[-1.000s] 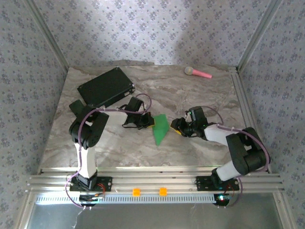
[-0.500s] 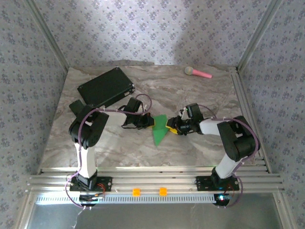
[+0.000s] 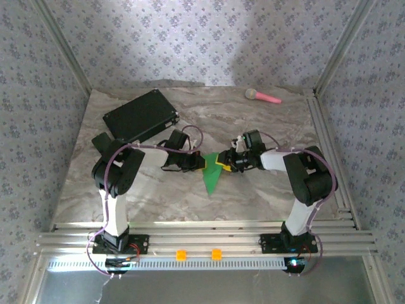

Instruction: Fold a paper plane with a square sheet of paper (pick it up from the middle)

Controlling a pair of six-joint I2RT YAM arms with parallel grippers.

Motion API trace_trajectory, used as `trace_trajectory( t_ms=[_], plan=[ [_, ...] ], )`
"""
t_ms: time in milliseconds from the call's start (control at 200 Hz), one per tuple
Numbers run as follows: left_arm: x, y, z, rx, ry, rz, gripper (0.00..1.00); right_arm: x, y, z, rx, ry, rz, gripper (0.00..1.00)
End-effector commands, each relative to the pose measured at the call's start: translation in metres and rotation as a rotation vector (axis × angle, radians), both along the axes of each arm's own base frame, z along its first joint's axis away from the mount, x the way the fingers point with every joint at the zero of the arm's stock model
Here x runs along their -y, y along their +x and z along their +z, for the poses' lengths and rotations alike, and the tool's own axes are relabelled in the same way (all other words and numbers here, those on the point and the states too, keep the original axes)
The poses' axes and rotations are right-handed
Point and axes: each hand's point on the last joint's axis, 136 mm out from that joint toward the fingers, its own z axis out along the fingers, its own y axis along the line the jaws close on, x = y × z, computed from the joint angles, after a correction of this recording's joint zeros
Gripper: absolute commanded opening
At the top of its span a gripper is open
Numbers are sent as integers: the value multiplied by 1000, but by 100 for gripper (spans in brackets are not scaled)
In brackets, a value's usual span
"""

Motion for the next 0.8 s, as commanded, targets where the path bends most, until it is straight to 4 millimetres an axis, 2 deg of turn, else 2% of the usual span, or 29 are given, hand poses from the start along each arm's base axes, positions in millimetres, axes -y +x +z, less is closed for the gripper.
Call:
trace_trajectory(
  t_ms=[0,250,455,605,795],
  plan=[
    [1,-8,-11,-37,15,-35,3,1,-5,-7,-29,-26,57,36],
    [0,-9,-12,-38,10,-31,2,-1,-3,-13,-51,-27,109,36],
    [0,-10,-14,-44,16,-32,2,-9,4,-8,-37,-2,175,32],
    [0,-9,-15,-45,17,-29,2,-9,8,-10,-44,-18,206,29],
    [-1,-10,-16,-48,20,-30,2,-6,12,-10,-38,-36,235,31]
  ],
)
